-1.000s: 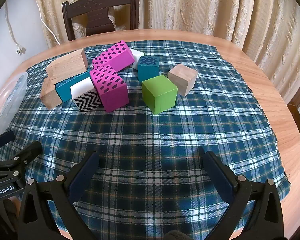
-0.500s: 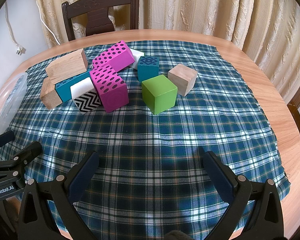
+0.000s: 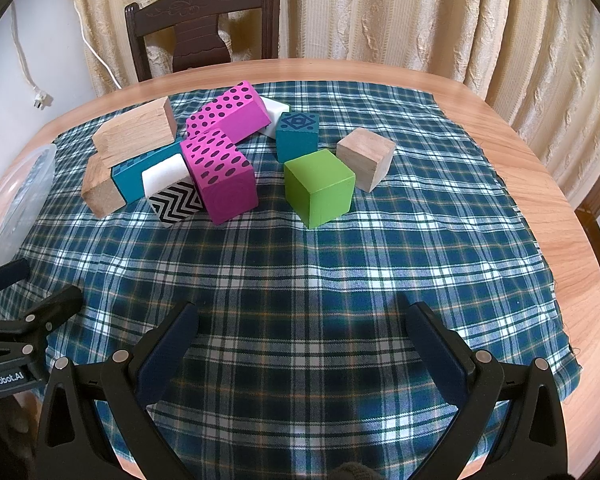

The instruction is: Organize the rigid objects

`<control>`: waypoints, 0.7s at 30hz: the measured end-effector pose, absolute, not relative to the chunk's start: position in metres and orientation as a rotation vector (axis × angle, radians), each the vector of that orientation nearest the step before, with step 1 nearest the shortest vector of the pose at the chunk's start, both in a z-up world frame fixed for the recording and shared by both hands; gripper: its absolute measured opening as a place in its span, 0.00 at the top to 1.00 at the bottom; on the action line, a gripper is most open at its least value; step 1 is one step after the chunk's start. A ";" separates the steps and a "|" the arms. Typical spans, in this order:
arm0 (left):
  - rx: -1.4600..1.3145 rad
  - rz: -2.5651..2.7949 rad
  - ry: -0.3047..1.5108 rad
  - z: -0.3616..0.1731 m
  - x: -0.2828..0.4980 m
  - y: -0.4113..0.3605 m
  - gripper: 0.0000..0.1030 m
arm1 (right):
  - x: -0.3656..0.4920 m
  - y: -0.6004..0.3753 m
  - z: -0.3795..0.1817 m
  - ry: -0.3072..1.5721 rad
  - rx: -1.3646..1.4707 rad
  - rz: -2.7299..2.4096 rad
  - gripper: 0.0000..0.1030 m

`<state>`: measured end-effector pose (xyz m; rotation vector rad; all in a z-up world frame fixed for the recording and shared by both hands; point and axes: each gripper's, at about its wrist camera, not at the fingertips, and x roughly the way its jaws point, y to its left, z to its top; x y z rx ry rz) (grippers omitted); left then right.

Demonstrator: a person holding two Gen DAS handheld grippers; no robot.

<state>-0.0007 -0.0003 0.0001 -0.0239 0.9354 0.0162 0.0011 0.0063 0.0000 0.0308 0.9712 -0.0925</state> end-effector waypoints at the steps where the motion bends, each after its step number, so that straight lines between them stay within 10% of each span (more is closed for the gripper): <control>1: -0.025 0.018 0.934 0.000 -0.001 0.000 0.00 | 0.001 0.006 0.000 0.972 0.031 -0.093 0.00; 21: -0.082 0.128 0.936 0.006 -0.039 -0.004 0.00 | 0.029 0.004 0.029 0.956 0.002 -0.130 0.00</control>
